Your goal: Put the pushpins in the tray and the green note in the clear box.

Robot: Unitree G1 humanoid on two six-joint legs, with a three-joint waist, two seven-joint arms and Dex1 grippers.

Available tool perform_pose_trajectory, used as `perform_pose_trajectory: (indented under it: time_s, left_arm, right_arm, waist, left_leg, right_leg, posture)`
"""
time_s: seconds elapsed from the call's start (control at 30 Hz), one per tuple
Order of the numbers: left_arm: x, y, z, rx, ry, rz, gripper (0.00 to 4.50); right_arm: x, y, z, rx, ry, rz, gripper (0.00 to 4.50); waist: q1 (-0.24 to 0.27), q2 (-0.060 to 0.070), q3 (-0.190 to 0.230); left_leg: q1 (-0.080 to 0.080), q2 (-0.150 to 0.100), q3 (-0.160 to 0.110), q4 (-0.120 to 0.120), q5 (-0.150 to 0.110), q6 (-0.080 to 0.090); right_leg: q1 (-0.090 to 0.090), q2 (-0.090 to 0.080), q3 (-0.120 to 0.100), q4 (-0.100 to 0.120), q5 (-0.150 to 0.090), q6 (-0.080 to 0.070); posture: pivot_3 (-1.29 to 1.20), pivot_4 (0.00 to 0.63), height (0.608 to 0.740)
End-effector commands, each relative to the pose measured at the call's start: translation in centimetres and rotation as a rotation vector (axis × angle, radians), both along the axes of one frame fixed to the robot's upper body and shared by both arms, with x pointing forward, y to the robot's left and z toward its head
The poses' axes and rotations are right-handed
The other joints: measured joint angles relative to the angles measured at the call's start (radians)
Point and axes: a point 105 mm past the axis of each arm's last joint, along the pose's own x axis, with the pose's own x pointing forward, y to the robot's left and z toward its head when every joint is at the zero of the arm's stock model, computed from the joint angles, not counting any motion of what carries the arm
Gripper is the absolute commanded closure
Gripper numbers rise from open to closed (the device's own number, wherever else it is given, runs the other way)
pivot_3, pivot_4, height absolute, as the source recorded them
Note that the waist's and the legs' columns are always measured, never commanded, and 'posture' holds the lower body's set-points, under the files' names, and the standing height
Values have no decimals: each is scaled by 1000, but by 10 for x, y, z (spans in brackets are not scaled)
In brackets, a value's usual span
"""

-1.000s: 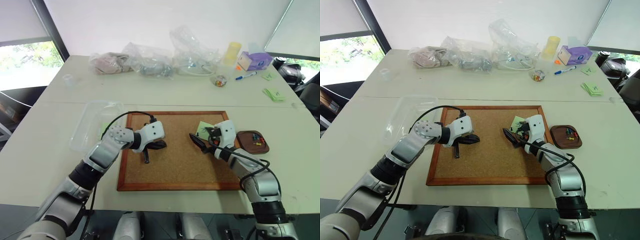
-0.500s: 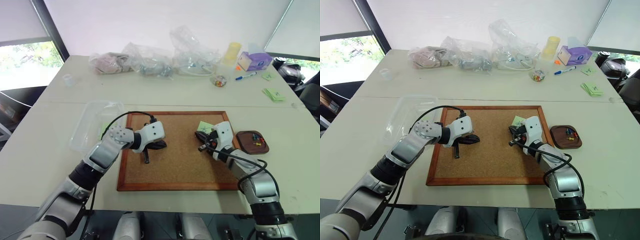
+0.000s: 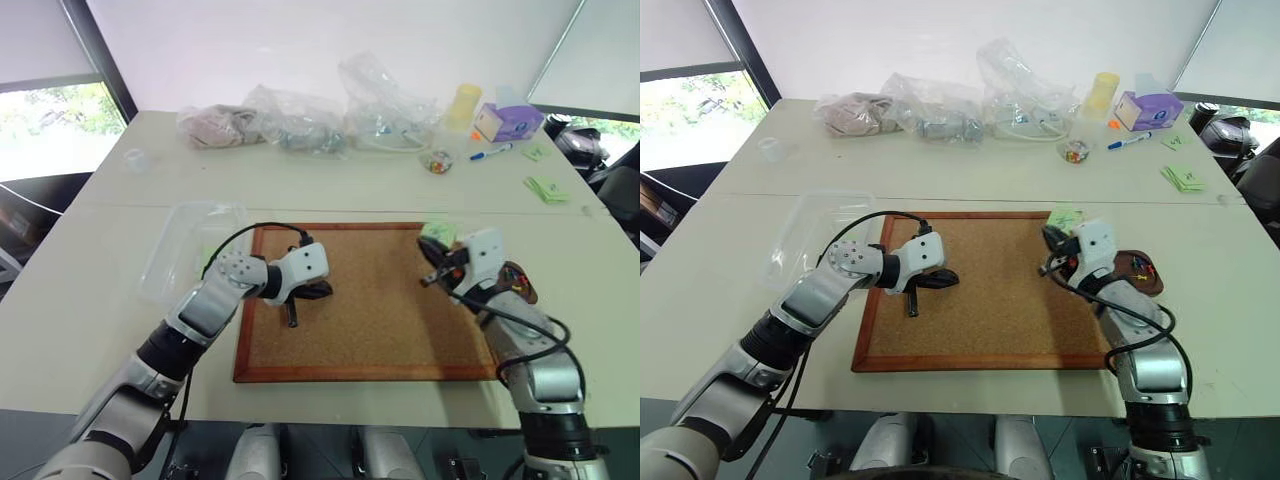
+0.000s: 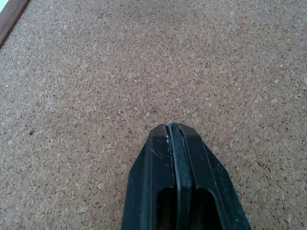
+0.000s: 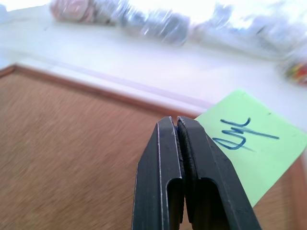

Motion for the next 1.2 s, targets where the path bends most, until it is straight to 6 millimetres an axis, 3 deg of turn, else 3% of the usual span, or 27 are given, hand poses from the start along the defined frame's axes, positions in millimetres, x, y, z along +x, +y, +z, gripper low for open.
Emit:
perform_pose_trajectory:
  time_s: [0.03, 0.13, 0.23, 0.4, 0.47, 0.5, 0.77, 1.2]
  left_arm:
    - [2, 15, -25, 74, 80, 61, 4500]
    - [4, 2, -1, -96, 133, 61, 4500]
    - [8, -9, 38, -316, 242, 71, 3529]
    - [31, -14, 100, -605, 370, 119, 1290]
    - [42, -19, 111, -671, 442, 159, 339]
    - [47, -23, 112, -693, 495, 185, 105]
    - [58, -65, 127, -857, 860, 142, 105]
    - [39, -113, 118, -778, 918, -11, 105]
  right_arm:
    - [-3, 3, 15, 1, -58, 15, 4479]
    - [-4, 4, 16, -2, -63, 23, 4479]
    - [-6, 7, 20, -13, -74, 38, 4500]
    - [-11, 12, 34, -64, -108, 84, 4500]
    - [-16, 16, 40, -85, -121, 111, 4500]
    - [-19, 18, 44, -99, -129, 131, 4500]
    - [-41, 38, 65, -185, -166, 245, 4500]
    - [-52, 58, 68, -198, -171, 294, 4500]
  waist:
    - [0, 0, 0]
    - [1, 0, 0]
    - [4, -1, 2]
    - [2, -5, 7]
    - [1, -5, 8]
    - [1, -5, 8]
    - [1, -10, 12]
    - [4, -10, 13]
  left_leg:
    - [0, 0, 0, 0, 0, 0]
    - [0, 0, 0, 0, 0, 0]
    - [-1, 0, 0, 0, 0, 0]
    - [-4, -2, -1, 1, 0, 0]
    - [-4, -3, -1, 1, 0, 0]
    - [-4, -3, -1, 1, 0, 0]
    - [-4, -5, -3, 0, 0, 0]
    - [-5, -5, -3, 0, 0, 0]
  right_leg:
    - [0, 0, 0, 0, 0, 0]
    - [0, 0, 0, 0, 0, 0]
    - [-1, -1, 0, 0, 0, 0]
    - [-3, -1, -1, 0, 1, 3]
    - [-3, -1, -1, 0, 2, 4]
    - [-3, 0, -1, 0, 2, 4]
    - [-3, 0, -2, 0, 1, 6]
    - [-3, -1, -2, -1, 1, 5]
  posture:
    - [0, 150, 737]
    - [0, 150, 737]
    - [0, 150, 737]
    - [0, 150, 737]
    - [0, 150, 737]
    - [0, 150, 737]
    - [0, 150, 737]
    - [0, 150, 737]
